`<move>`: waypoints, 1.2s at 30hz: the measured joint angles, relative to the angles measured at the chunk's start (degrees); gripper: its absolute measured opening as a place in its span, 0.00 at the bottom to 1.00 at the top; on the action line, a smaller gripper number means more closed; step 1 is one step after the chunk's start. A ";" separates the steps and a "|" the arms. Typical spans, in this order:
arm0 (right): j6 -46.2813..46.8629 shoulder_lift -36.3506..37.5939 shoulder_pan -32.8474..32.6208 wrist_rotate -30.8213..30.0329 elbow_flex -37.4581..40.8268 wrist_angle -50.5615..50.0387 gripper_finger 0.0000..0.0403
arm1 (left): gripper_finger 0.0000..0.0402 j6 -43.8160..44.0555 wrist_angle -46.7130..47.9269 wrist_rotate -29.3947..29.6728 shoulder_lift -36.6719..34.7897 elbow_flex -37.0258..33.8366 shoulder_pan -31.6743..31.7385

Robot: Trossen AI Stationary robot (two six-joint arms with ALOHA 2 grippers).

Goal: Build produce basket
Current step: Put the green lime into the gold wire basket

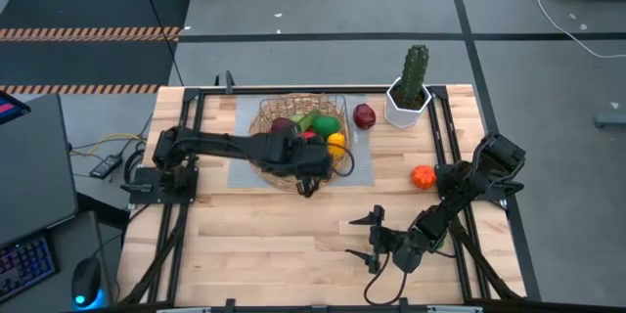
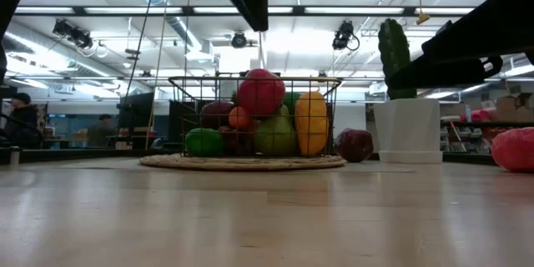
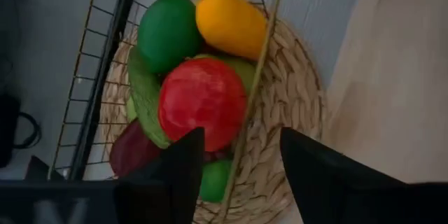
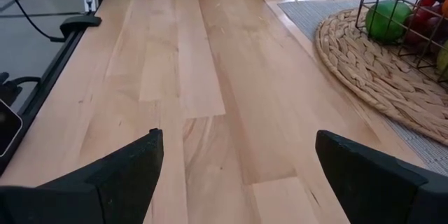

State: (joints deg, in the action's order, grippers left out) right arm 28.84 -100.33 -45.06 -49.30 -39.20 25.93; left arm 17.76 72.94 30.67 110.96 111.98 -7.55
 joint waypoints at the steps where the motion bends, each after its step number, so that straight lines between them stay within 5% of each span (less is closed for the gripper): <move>1: 0.10 0.00 0.00 0.00 0.00 0.00 0.94 | 0.47 1.12 0.19 0.87 0.00 0.00 -1.00; 20: 0.14 0.00 -0.37 -0.04 0.00 0.45 0.94 | 0.43 22.67 0.26 7.05 2.13 -0.60 -19.10; 25: 0.09 0.00 -0.62 -0.11 0.00 1.61 0.94 | 0.43 26.84 -3.05 14.58 2.42 -7.60 -22.98; 36: -0.30 0.00 -0.39 -0.42 0.02 1.92 0.94 | 0.43 28.15 -26.20 12.07 2.43 -22.58 -27.26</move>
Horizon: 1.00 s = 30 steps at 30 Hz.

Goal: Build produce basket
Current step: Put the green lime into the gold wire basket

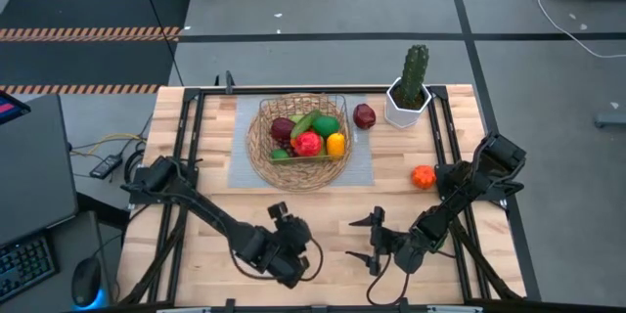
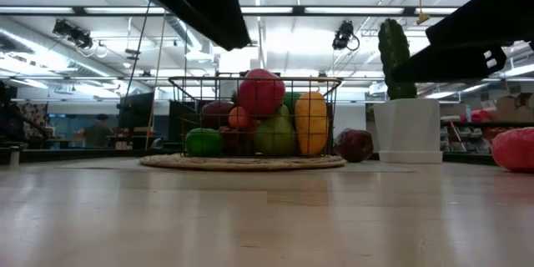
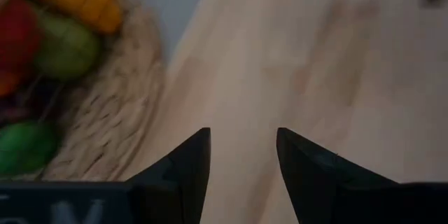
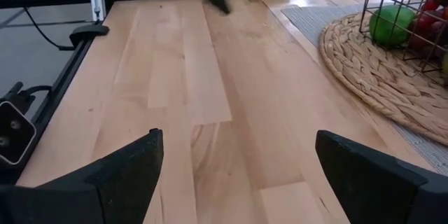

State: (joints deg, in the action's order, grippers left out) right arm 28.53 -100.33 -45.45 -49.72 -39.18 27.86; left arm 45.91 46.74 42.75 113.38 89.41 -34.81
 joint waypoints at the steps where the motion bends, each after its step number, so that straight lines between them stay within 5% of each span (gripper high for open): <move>1: 0.00 0.00 0.17 -0.01 0.00 0.02 0.94 | 0.43 -1.14 -1.64 0.02 0.00 -0.34 -0.27; 7: -0.02 0.00 0.66 -0.15 0.00 -0.04 0.94 | 0.41 -12.93 -16.10 -0.57 -0.12 -0.83 0.79; 12: 0.00 0.00 0.68 -0.15 0.00 -0.04 0.94 | 0.32 -24.71 -26.88 -8.65 -0.15 -0.83 5.23; 26: 3.49 0.00 -1.07 -3.04 0.00 -4.56 0.94 | 0.06 -37.42 -28.82 -19.92 -0.37 -0.83 18.99; 30: 4.93 0.00 -0.98 -3.34 0.00 -6.69 0.94 | 0.01 -40.57 -34.23 -27.55 -0.52 -0.83 22.70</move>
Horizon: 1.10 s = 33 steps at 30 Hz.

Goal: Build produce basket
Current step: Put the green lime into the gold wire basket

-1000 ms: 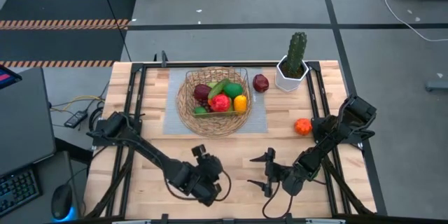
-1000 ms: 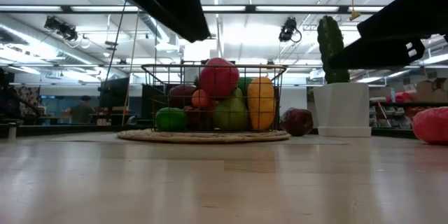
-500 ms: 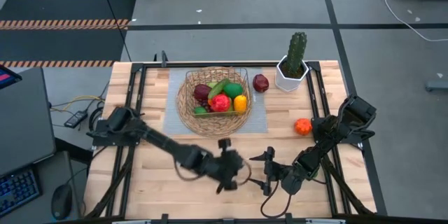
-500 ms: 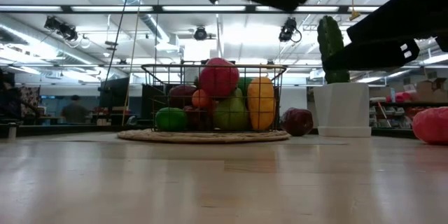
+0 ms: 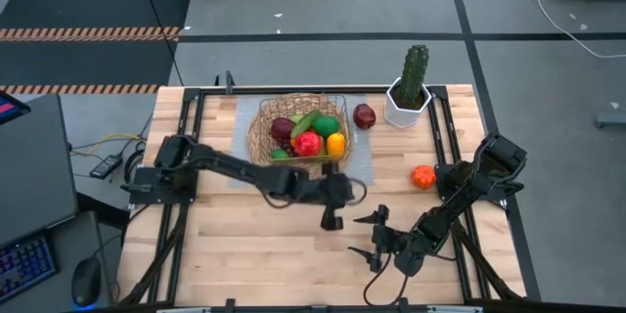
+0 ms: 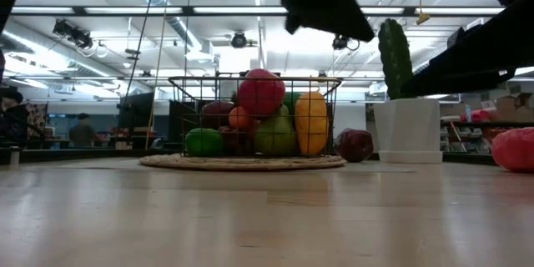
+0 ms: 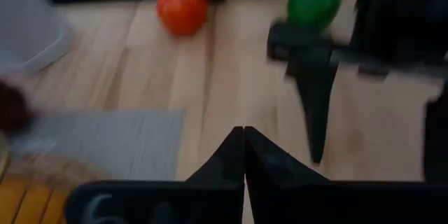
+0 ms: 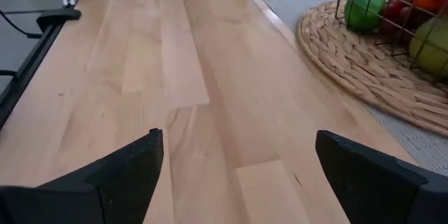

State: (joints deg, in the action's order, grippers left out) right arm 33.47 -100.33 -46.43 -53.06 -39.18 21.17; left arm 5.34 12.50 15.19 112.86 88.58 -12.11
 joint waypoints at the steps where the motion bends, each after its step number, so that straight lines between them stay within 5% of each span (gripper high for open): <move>1: 0.01 0.00 0.01 0.00 0.00 -0.02 0.94 | 0.01 -0.50 -1.90 -2.51 0.00 0.00 1.01; 6: -0.03 0.00 0.03 -0.44 0.00 -0.26 0.94 | 0.01 -1.57 -8.74 -12.48 -0.04 0.00 5.34; 10: 0.45 0.00 -0.33 -0.43 0.00 -0.42 0.94 | 0.01 -1.88 -14.24 -14.24 -0.10 -1.10 7.19; 17: 0.44 0.00 -0.69 -0.44 0.00 -1.12 0.94 | 0.01 2.85 -43.51 -15.66 -0.43 -18.06 8.16; 22: 0.83 0.00 -0.70 -0.50 0.00 -1.85 0.94 | 0.01 4.50 -48.38 -17.78 -5.79 -27.38 9.17; 26: 0.98 0.02 -0.58 -0.87 0.56 -1.96 0.94 | 0.01 4.49 -49.17 -17.24 -14.72 -35.72 8.82; 33: 1.69 0.02 -0.27 -0.88 0.76 -1.47 0.94 | 0.01 5.29 -54.50 -3.27 -29.36 -52.87 3.83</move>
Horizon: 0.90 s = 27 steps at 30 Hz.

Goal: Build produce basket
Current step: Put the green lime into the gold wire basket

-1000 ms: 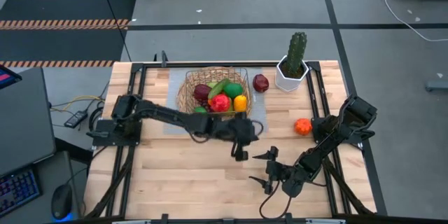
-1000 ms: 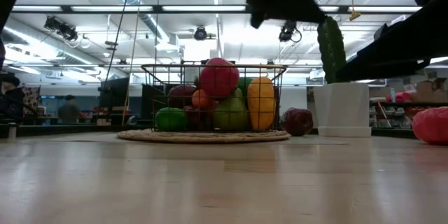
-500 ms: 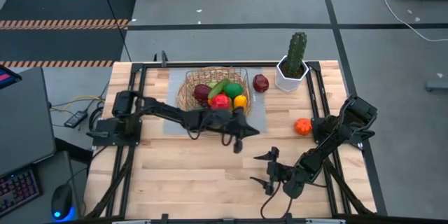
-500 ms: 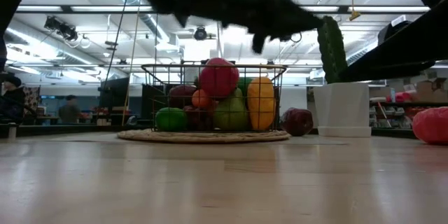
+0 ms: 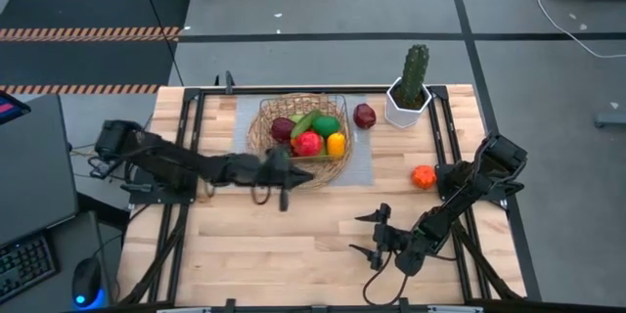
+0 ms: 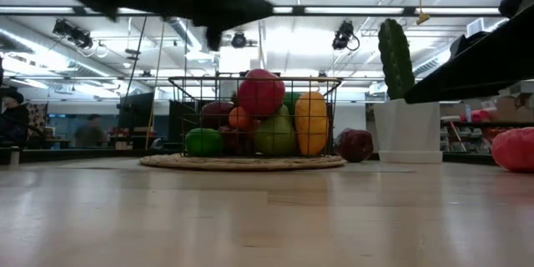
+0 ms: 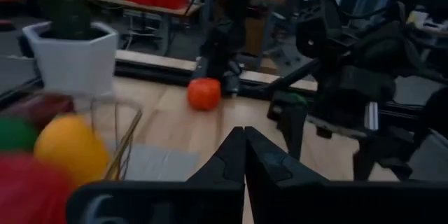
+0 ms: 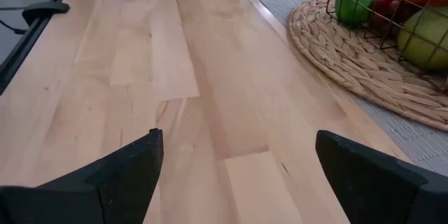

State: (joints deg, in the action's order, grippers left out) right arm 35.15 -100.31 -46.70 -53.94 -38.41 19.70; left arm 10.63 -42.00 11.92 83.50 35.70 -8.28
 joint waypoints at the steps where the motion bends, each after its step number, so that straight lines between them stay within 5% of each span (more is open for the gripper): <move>1: 0.01 0.00 0.01 -0.10 0.01 0.03 0.94 | 0.01 0.70 -0.16 1.57 -1.70 -2.15 -0.81; 7: -0.03 0.00 1.08 -0.41 0.02 1.01 0.94 | 0.01 1.26 -2.84 12.71 -9.21 -11.58 -7.97; 15: -1.90 0.00 3.49 3.79 0.00 1.86 0.94 | 0.01 3.79 -10.52 22.60 -9.46 -19.09 -17.42; 23: -2.74 0.36 5.62 5.38 -0.01 7.05 0.93 | 0.01 -2.25 -18.12 24.92 -9.48 -19.52 -18.93; 27: -4.62 2.35 6.91 8.72 -2.01 1.66 0.90 | 0.01 -5.53 -19.86 24.96 -9.48 -19.52 -18.78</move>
State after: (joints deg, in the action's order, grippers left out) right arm 30.53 -97.97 -39.79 -45.22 -40.43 21.35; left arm 5.09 -61.86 36.88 74.02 16.19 -27.05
